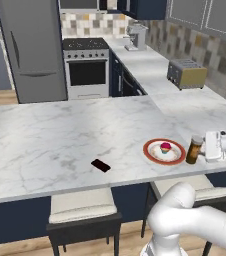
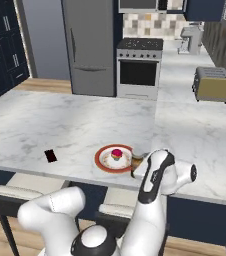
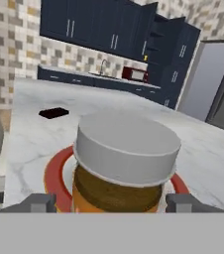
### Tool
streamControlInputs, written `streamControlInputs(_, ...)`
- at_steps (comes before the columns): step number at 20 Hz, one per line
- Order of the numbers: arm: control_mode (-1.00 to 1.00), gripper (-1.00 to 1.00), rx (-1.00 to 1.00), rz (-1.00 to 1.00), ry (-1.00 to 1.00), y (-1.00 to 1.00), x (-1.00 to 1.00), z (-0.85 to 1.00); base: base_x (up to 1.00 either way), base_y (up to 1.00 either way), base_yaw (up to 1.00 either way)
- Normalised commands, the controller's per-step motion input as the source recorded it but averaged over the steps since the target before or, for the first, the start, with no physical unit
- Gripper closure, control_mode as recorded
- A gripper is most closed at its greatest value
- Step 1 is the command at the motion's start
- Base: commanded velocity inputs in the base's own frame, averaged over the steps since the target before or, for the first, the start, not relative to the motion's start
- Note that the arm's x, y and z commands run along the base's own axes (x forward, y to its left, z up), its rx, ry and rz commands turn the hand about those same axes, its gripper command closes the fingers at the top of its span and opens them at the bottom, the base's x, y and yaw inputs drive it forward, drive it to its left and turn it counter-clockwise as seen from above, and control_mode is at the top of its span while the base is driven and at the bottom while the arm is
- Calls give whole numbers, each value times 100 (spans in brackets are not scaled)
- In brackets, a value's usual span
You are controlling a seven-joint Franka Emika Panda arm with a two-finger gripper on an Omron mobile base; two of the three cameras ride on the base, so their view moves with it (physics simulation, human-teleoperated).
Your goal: Take the cinnamon bottle from the cabinet and place it on the dining table, next to the plate with the cupcake. Then take the chocolate from the dining counter and place it on the cupcake plate.
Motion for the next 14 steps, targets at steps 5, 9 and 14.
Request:
streamControlInputs(5, -100, -100, 0, 0, 4, -14, -1, 55, 0, 0, 0)
streamControlInputs(9, -100, -100, -1, 0, 0, -4, 0, 100, 0, 0, 0)
streamControlInputs(14, -100, -100, -23, 0, 0, 45, -12, 100, 0, 0, 0)
